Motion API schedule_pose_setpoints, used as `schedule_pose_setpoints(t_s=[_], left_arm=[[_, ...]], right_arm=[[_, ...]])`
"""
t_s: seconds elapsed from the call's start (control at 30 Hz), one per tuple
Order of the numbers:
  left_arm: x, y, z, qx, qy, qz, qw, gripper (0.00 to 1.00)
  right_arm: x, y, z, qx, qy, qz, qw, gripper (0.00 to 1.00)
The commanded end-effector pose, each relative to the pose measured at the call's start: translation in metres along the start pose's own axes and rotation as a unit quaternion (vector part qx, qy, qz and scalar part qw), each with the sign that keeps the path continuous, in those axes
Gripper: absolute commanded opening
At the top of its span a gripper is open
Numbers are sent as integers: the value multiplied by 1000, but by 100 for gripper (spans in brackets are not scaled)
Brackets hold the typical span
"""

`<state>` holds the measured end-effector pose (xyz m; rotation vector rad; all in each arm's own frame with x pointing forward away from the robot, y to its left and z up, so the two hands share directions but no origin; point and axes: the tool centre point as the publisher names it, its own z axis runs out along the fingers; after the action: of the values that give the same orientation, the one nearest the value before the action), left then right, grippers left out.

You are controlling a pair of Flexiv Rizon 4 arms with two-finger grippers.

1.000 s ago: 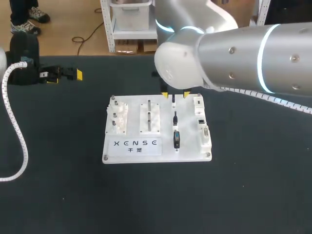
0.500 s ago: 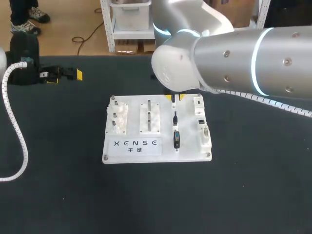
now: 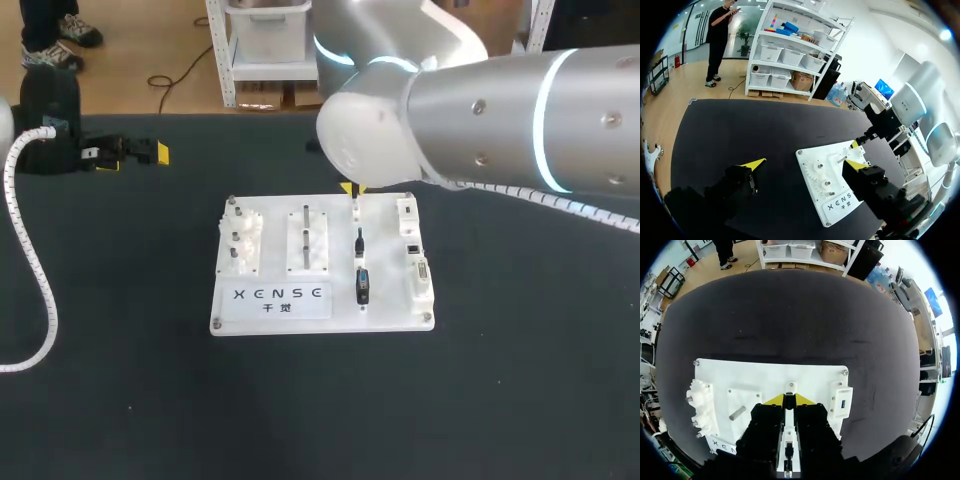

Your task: Insert the USB connector, Ethernet cable, and multi-pin plug into their matching sockets one by one.

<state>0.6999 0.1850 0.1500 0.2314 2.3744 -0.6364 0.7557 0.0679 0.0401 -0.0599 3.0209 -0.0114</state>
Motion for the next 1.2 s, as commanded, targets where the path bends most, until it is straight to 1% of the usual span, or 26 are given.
schedule_pose_setpoints(t_s=[0.03,0.2,0.27,0.33,0.43,0.83,1.2], left_arm=[[0,0,0,0,0,0,1000,100],[0,0,0,0,0,0,1000,100],[0,0,0,0,0,0,1000,100],[0,0,0,0,0,0,1000,100],[0,0,0,0,0,0,1000,100],[0,0,0,0,0,0,1000,100],[0,0,0,0,0,0,1000,100]], right_arm=[[17,-16,-18,-9,-36,5,999,0],[20,-38,-23,-11,-48,17,999,0],[21,-48,-22,-10,-50,23,998,0],[20,-57,-19,2,-57,32,998,0],[21,-66,-15,6,-55,38,998,0],[26,-78,2,24,-46,34,998,0],[25,-82,8,23,-41,42,998,0]])
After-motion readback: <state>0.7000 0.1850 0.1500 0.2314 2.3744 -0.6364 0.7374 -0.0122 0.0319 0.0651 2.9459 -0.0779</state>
